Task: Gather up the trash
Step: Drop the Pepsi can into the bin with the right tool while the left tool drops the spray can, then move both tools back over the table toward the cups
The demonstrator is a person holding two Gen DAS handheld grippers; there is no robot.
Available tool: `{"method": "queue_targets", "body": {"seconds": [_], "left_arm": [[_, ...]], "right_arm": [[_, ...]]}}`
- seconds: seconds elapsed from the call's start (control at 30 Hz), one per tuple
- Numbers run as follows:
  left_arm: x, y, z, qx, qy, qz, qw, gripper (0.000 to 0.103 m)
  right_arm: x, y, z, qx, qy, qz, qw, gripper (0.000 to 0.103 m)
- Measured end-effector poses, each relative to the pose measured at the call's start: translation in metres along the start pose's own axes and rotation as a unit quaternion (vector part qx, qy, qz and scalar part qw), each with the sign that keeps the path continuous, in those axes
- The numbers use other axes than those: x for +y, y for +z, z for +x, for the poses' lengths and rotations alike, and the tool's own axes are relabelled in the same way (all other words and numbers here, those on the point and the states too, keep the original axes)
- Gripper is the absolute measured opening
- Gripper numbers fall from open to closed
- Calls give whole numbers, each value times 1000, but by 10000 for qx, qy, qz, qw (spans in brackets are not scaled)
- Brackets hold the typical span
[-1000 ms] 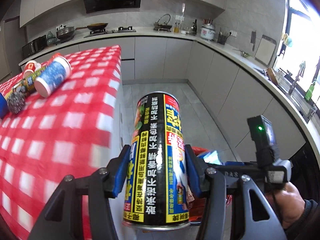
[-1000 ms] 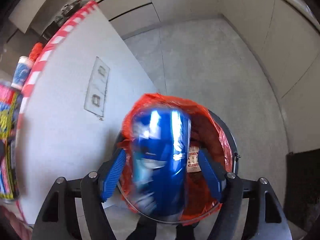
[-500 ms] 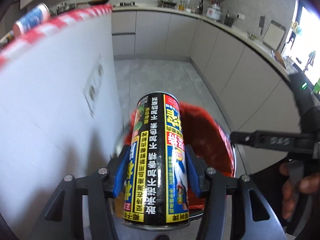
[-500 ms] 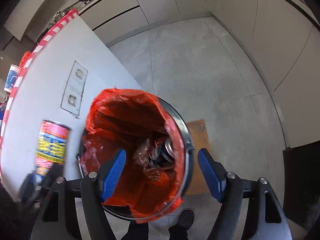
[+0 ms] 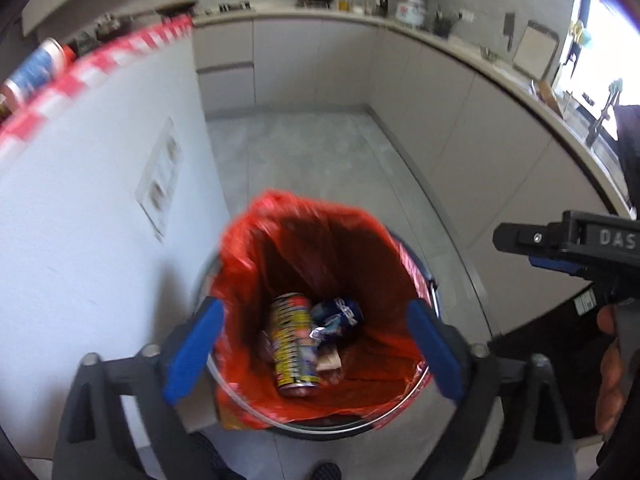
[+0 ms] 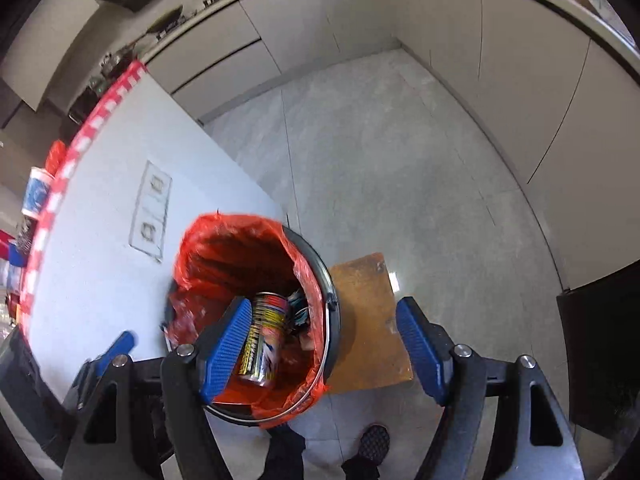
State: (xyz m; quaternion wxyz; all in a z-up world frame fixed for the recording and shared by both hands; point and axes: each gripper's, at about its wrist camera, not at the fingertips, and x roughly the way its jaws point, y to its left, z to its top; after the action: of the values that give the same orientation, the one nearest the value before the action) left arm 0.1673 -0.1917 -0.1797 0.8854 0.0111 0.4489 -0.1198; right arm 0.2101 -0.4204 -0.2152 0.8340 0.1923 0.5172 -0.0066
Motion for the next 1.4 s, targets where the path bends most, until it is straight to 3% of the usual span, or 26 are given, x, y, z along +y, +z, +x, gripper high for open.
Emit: {"method": "queue_targets", "body": {"seconds": [0.23, 0.57, 0.93, 1.13, 1.4], "left_arm": [[19, 16, -56, -394, 447, -40, 9982, 103], [47, 25, -105, -877, 585, -69, 9944, 103], [80, 25, -130, -961, 628, -128, 9933, 103], [97, 23, -145, -1018, 639, -160, 9926, 103], [154, 28, -165, -1194, 806, -468, 9885, 103]], "right_arm": [[28, 9, -32, -270, 270, 12, 9993, 88], [67, 9, -59, -401, 668, 6, 9970, 103], [110, 6, -69, -382, 939, -230, 9946, 103], [148, 2, -83, -668, 1063, -647, 9900, 103], [199, 11, -89, -687, 1005, -805, 9893, 103]]}}
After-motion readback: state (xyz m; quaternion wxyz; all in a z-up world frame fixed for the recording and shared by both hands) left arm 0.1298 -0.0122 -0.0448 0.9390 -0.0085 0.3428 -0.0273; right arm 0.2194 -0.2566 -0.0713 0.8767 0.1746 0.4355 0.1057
